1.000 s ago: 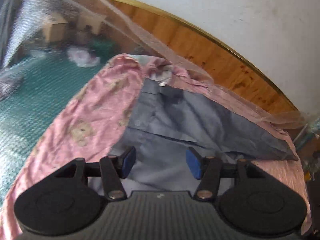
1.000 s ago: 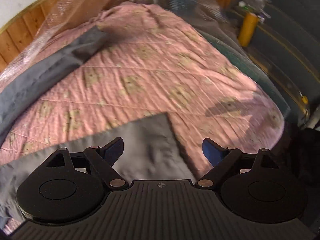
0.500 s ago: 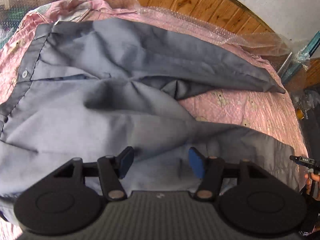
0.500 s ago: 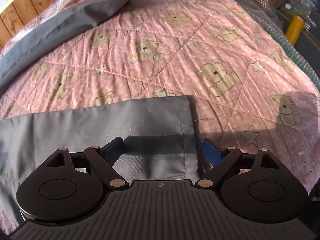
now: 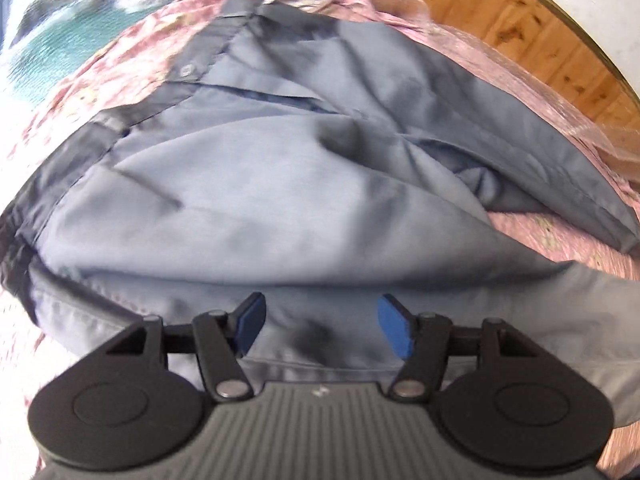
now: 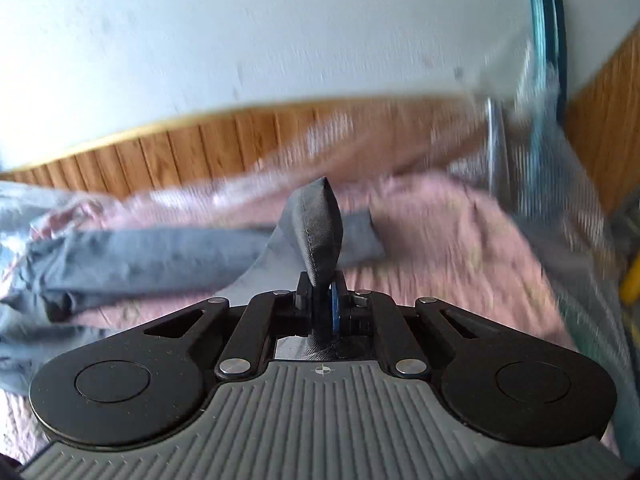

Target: Fold clothes

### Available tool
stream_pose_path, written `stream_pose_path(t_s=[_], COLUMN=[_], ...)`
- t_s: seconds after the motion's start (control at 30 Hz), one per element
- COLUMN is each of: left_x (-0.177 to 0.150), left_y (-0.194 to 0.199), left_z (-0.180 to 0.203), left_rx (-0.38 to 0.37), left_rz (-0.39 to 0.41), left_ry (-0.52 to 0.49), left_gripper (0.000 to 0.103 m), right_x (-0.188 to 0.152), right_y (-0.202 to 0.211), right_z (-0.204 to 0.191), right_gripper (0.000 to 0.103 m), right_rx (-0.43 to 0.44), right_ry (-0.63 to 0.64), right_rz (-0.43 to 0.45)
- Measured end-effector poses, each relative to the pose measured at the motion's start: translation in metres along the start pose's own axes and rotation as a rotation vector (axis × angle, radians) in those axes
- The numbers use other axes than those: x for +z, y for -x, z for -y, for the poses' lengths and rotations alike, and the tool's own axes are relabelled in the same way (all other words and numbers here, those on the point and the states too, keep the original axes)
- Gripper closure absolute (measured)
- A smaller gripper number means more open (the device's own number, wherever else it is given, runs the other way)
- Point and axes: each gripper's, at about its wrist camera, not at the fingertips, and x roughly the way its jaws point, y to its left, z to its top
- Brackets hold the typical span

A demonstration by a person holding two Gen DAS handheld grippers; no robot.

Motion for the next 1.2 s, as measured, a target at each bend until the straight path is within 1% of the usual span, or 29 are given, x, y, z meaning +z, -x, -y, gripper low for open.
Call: stream_pose_path(t_s=[0.03,0.1,0.13,0.2,0.23,0.27,0.3,0.33,0.4,0.43,0.47,0.5,0.53,0.57,0.6,0.63,0.73,0.77,0.83,0.87,0.9,0.97,1.0,1.03,1.07,1.1,1.13,1.17,1.2], left_x=[-0.003,-0.008,-0.01,-0.016,-0.017,-0.018,-0.018,-0.017,-0.013,-0.009,-0.006,-0.001,0.005,0.012,0.019,0.025,0.047,0.054,0.067,0.072,0.075,0.082,0.084,0.086,0.087,0.085,0.084,0.081,0.078], left_y=[-0.002,-0.006,-0.008,-0.009,-0.008,-0.006,-0.002,0.004,0.015,0.02,0.025,0.028,0.028,0.027,0.027,0.026,0.017,0.014,0.002,-0.003,-0.008,-0.023,-0.031,-0.041,-0.051,-0.058,-0.063,-0.06,-0.05], left_z=[-0.008,-0.023,-0.03,-0.036,-0.037,-0.037,-0.037,-0.036,-0.032,-0.028,-0.024,-0.018,-0.01,-0.002,0.006,0.015,0.029,0.034,0.039,0.042,0.045,0.05,0.052,0.053,0.052,0.051,0.049,0.048,0.048], left_rx=[0.019,0.055,0.073,0.075,0.079,0.073,0.063,0.053,0.029,0.016,0.003,-0.012,-0.025,-0.037,-0.05,-0.062,-0.097,-0.109,-0.12,-0.124,-0.122,-0.102,-0.08,-0.068,-0.07,-0.087,-0.106,-0.114,-0.125], left_rz=[-0.001,-0.006,-0.008,-0.014,-0.017,-0.015,-0.007,0.005,0.031,0.045,0.059,0.068,0.068,0.066,0.064,0.062,0.05,0.046,0.002,-0.018,-0.04,-0.094,-0.122,-0.151,-0.178,-0.205,-0.232,-0.222,-0.2], left_ry=[0.025,0.071,0.094,0.088,0.085,0.086,0.089,0.093,0.099,0.099,0.099,0.096,0.098,0.1,0.102,0.104,0.181,0.208,0.265,0.285,0.298,0.324,0.339,0.356,0.368,0.375,0.382,0.38,0.344], left_gripper=[0.04,0.041,0.041,0.041,0.041,0.041,0.041,0.041,0.041,0.041,0.04,0.036,0.034,0.027,0.021,0.02,0.018,0.016,0.015,0.015,0.012,0.01,0.012,0.016,0.052,0.102,0.102,0.102,0.102], right_x=[0.019,0.018,-0.003,-0.044,-0.065,-0.092,-0.118,-0.135,-0.14,-0.143,-0.145,-0.141,-0.134,-0.127,-0.121,-0.115,-0.101,-0.099,-0.095,-0.093,-0.092,-0.091,-0.09,-0.09,-0.089,-0.087,-0.086,-0.083,-0.08], right_y=[0.015,0.021,0.006,-0.025,-0.041,-0.061,-0.081,-0.088,-0.074,-0.067,-0.059,-0.057,-0.06,-0.065,-0.073,-0.08,-0.104,-0.11,-0.123,-0.13,-0.135,-0.146,-0.151,-0.156,-0.16,-0.162,-0.165,-0.168,-0.169], right_z=[-0.001,0.011,0.024,0.05,0.063,0.075,0.088,0.094,0.1,0.102,0.105,0.104,0.103,0.101,0.098,0.095,0.085,0.08,0.061,0.052,0.045,0.032,0.026,0.02,0.015,0.013,0.01,0.009,0.009], right_gripper=[0.097,0.097,0.097,0.096,0.089,0.081,0.081,0.082,0.081,0.071,0.051,0.045,0.042,0.04,0.038,0.034,0.03,0.027,0.021,0.02,0.02,0.02,0.02,0.02,0.02,0.02,0.02,0.02,0.02], right_rx=[0.017,0.023,-0.007,-0.067,-0.097,-0.149,-0.201,-0.24,-0.229,-0.224,-0.218,-0.2,-0.173,-0.148,-0.145,-0.141,-0.119,-0.096,-0.025,0.011,0.042,0.096,0.119,0.141,0.154,0.169,0.184,0.203,0.222], right_ry=[0.021,0.027,-0.005,-0.071,-0.103,-0.15,-0.197,-0.24,-0.345,-0.397,-0.45,-0.445,-0.423,-0.393,-0.352,-0.312,-0.163,-0.106,0.05,0.128,0.182,0.273,0.312,0.35,0.375,0.387,0.398,0.406,0.41], right_rz=[0.068,0.105,0.047,-0.072,-0.131,-0.255,-0.379,-0.463,-0.425,-0.405,-0.386,-0.376,-0.372,-0.378,-0.388,-0.398,-0.422,-0.433,-0.46,-0.473,-0.49,-0.516,-0.525,-0.535,-0.538,-0.541,-0.543,-0.541,-0.544])
